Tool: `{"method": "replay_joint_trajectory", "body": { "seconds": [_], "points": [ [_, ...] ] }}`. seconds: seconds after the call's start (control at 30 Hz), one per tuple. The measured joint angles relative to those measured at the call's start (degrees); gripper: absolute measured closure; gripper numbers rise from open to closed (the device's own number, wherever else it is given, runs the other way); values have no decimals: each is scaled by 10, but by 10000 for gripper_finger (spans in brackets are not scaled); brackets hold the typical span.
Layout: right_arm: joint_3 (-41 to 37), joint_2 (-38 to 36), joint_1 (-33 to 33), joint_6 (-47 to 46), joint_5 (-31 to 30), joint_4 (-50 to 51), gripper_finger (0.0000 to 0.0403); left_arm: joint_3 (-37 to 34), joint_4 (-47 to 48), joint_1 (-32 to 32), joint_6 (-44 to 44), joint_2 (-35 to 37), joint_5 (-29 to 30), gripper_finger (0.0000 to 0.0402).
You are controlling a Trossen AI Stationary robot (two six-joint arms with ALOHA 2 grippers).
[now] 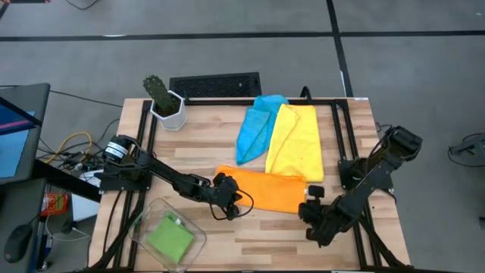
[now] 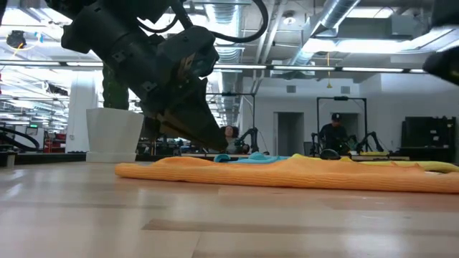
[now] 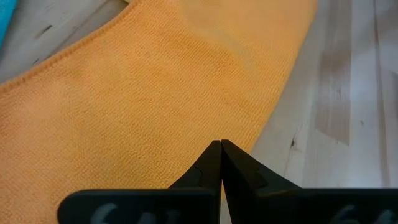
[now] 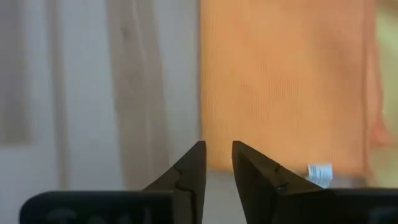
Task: Fold microfiber towels
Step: Fold the orange microfiber towel
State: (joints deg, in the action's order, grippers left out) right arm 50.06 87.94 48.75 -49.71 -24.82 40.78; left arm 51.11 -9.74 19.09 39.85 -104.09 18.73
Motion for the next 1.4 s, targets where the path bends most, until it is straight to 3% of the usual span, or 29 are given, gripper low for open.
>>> {"method": "replay_joint_trajectory", "body": {
  "seconds": [0.17, 0.5, 0.67, 0.87, 1.2, 1.27, 1.4],
  "points": [
    [0, -3, -3, -5, -38, -8, 284, 0, 1, 0, 0, 0, -1, 401],
    [0, 74, 0, 4, 19, -41, 183, 0, 0, 0, 9, 0, -3, 396],
    [0, 106, -2, 2, 13, -39, 174, 0, 2, 0, 13, 0, -2, 392],
    [1, 123, -5, -24, 23, -42, 218, 0, 4, 0, 13, 0, -2, 392],
    [-3, 95, -11, -31, 47, -27, 382, 0, 4, 0, 12, 0, -1, 392],
    [-3, 78, -14, -13, 47, -27, 392, 0, 4, 0, 12, 0, -1, 392],
    [-3, 45, -26, 8, 44, -16, 374, 0, 11, 0, 12, 0, -1, 392]
  ]
}}
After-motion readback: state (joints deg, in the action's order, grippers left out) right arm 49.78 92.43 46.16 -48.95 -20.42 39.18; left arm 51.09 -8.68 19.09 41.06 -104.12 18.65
